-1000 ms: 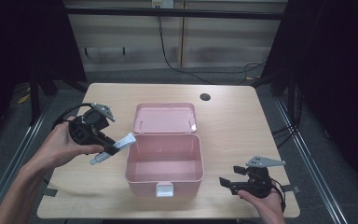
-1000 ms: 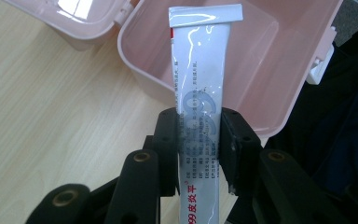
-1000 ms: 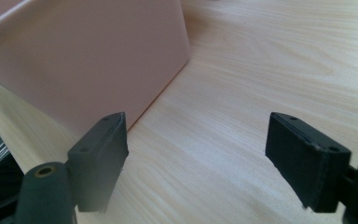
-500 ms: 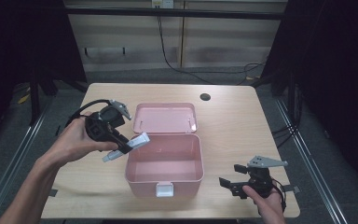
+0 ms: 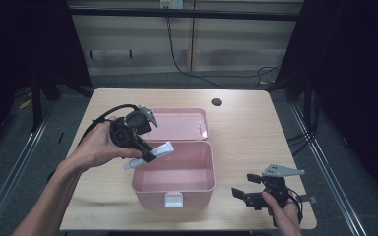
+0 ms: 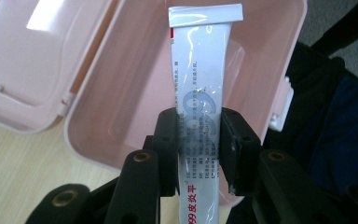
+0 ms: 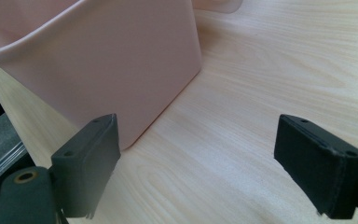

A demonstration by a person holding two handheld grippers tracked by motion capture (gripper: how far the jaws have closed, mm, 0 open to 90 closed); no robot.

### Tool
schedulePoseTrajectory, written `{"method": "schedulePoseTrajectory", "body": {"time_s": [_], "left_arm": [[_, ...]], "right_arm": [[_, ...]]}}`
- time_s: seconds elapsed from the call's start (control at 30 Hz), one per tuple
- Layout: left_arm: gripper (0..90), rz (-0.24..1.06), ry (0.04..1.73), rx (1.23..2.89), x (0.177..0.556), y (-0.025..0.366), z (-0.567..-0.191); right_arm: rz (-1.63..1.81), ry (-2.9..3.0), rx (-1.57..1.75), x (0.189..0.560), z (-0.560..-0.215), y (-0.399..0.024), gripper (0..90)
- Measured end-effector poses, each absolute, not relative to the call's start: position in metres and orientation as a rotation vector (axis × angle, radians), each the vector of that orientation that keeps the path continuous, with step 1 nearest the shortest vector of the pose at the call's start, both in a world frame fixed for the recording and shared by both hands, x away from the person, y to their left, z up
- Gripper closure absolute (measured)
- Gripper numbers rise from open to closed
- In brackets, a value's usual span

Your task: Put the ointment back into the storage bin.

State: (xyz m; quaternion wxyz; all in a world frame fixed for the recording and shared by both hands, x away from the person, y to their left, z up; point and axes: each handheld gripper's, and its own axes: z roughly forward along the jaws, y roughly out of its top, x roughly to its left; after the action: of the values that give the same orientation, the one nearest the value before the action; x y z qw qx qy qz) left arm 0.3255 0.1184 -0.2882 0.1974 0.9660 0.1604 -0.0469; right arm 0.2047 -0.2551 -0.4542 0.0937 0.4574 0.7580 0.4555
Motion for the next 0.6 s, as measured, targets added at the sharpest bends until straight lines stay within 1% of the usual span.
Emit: {"method": "schedulePoseTrajectory", "body": {"time_s": [0.23, 0.43, 0.6], "left_arm": [[69.9, -0.174, 0.402, 2.704, 0.326, 0.106, -0.295], [69.9, -0.159, 0.374, 2.719, 0.321, 0.092, -0.295], [69.8, -0.184, 0.318, 2.744, 0.319, 0.079, -0.299]], "right_arm": [[1.376, 2.244, 1.346, 0.204, -0.453, -0.256, 13.7], [1.379, 2.244, 1.341, 0.204, -0.453, -0.256, 13.7], [1.379, 2.248, 1.334, 0.203, -0.453, -0.255, 13.7]]}}
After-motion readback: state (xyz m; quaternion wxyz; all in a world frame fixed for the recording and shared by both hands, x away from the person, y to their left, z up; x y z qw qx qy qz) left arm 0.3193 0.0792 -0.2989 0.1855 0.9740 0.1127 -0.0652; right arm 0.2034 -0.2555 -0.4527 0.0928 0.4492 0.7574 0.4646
